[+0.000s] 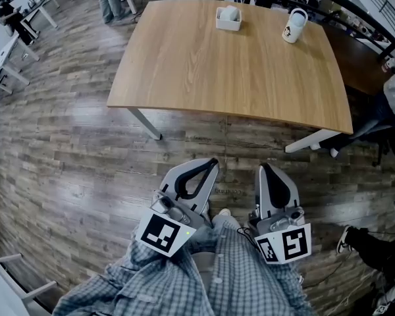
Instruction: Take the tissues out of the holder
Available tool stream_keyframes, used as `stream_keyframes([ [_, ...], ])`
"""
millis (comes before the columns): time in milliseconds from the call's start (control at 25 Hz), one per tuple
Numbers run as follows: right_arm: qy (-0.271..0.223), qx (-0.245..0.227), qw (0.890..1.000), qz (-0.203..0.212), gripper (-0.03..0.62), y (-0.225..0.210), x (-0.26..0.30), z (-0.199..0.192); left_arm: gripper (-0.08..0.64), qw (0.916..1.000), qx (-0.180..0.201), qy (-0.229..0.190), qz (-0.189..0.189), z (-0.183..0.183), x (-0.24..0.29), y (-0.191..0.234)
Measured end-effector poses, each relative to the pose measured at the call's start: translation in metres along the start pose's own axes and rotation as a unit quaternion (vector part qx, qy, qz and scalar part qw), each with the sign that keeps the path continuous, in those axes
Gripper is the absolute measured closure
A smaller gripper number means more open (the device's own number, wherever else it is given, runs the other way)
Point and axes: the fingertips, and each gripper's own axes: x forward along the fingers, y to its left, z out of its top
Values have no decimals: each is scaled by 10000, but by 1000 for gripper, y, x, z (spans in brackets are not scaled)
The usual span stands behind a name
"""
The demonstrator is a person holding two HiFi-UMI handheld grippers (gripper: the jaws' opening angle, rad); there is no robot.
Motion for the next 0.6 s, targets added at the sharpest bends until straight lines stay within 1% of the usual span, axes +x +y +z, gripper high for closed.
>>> stream_keyframes([
  [320,-4,-23,10000,-87,581,10,3,-1,554,10000,31,-48,16,4,-8,15],
  [600,-29,-79,9999,-87,581,23,12,-2,554,9999,141,-12,16,3,-22,29],
])
